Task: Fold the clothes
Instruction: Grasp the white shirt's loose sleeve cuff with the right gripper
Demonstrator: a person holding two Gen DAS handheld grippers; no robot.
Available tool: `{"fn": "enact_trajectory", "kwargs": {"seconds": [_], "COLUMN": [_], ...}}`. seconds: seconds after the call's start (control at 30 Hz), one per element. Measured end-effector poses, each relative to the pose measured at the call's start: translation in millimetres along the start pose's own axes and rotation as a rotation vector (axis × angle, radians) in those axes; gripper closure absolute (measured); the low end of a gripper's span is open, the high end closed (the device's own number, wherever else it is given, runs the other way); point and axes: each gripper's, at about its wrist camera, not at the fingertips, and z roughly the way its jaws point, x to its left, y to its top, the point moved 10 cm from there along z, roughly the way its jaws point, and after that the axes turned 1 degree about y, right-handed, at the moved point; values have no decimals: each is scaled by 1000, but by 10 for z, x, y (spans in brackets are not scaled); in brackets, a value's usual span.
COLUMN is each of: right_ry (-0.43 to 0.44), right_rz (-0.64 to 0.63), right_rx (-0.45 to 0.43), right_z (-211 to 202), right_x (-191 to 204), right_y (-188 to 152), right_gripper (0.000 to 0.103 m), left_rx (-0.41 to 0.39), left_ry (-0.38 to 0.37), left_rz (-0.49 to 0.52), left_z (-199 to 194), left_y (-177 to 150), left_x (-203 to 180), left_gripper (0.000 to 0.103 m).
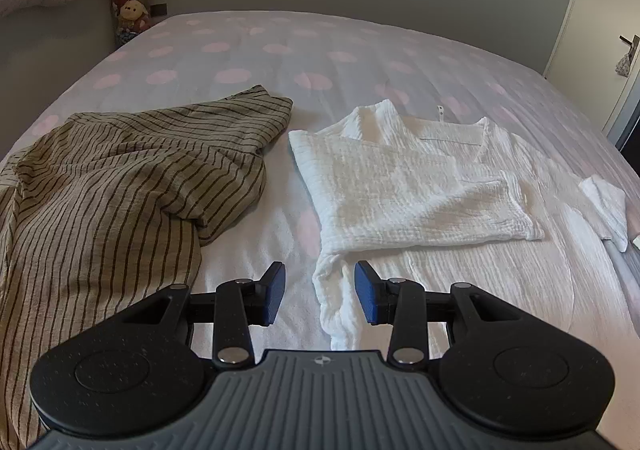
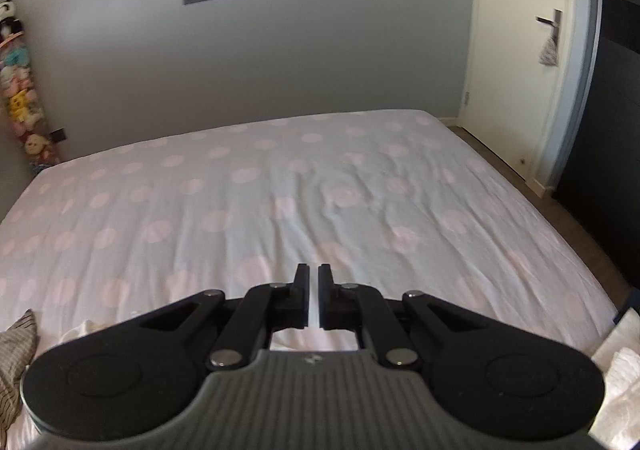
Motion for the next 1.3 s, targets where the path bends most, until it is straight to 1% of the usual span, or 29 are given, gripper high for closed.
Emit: {"fn": "enact_trajectory", "kwargs": {"seconds": [0.07,0.17,0.23,0.27,0.3,0.33,0.37,0.4,0.5,0.6,0.67,0.73,0.83,0.97,1.03,1.1,1.13,1.17,1.2,1.23,1.3], "right_ry": [25,22,6,4,4,1,-7,-19,-73,-126,-140,-157,-146,-153,-150,-156,-152,-147,-142,-135,-112], "right_rz": [-45,-78,-105,-116,-125,-133,-150,-174,-252,-332,-364,-370,-380,-383,-339,-310,-304,-303,-303,-301,-291], "right_rx": [18,65,99,114,127,138,156,181,265,301,325,357,381,413,435,449,456,459,460,457,441], "right_z": [44,217,360,433,510,595,687,781,1074,1305,1462,1618,1832,2028,2088,2137,2161,2176,2188,2191,2175], "right_x": [267,438,443,428,399,357,318,276,131,-1,-86,-185,-287,-403,-472,-541,-558,-569,-579,-583,-576], "right_y": [-35,-183,-338,-423,-509,-589,-672,-767,-1043,-1255,-1367,-1472,-1599,-1760,-1816,-1864,-1894,-1919,-1943,-1959,-1968], "right_gripper": [97,94,81,61,44,38,28,20,13,13,13,13,13,14,21,43,47,57,62,64,77], "left_rx": [-2,-1,8,13,20,28,37,46,68,85,95,103,116,132,138,145,149,151,153,155,157], "left_ry": [-2,2,6,6,7,9,11,14,19,18,16,14,6,1,-2,-4,-5,-6,-6,-6,-7], "left_rz": [-2,-2,-2,-2,-3,-4,-6,-7,-10,-5,7,19,28,27,27,26,25,25,25,24,25], "left_z": [-30,-42,-38,-24,-4,21,49,77,166,253,303,349,415,500,539,579,599,616,628,639,643], "left_y": [-27,-67,-114,-133,-152,-169,-187,-210,-261,-286,-300,-301,-303,-298,-296,-293,-292,-290,-289,-288,-285], "left_x": [34,73,112,122,132,140,148,160,163,124,81,31,-31,-90,-117,-143,-156,-168,-177,-186,-203], "left_gripper": [67,67,67,67,67,67,67,67,67,67,67,67,67,66,66,66,66,66,66,66,66]}}
